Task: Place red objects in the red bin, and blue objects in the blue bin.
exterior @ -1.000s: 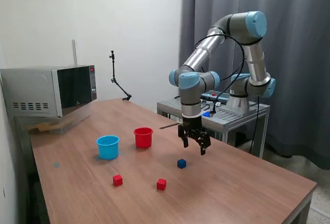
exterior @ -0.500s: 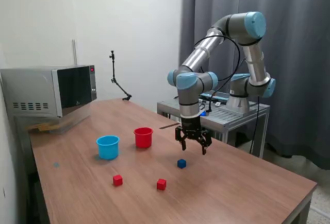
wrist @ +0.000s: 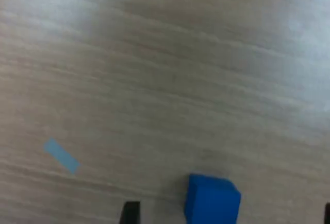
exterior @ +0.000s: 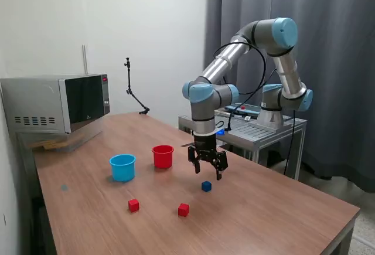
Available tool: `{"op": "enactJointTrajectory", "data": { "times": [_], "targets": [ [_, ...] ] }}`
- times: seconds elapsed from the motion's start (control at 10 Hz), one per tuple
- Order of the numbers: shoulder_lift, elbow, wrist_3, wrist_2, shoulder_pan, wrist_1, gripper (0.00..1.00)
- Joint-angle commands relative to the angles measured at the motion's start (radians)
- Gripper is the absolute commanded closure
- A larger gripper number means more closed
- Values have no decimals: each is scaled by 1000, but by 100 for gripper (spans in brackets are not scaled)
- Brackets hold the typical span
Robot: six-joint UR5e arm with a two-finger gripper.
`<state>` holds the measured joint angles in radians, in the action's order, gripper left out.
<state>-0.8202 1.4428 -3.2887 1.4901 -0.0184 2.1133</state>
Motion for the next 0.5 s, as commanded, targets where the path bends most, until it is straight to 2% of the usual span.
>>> {"op": "enactJointTrajectory", "data": {
  "times": [0.0, 0.1, 0.2, 0.4],
  "targets": [
    [12, -9, 85, 2, -3, 1, 0],
    [15, 1, 116, 5, -6, 1, 0],
    [16, 5, 144, 28, -6, 1, 0],
    [16, 2, 159, 35, -6, 1, 0]
  ]
}}
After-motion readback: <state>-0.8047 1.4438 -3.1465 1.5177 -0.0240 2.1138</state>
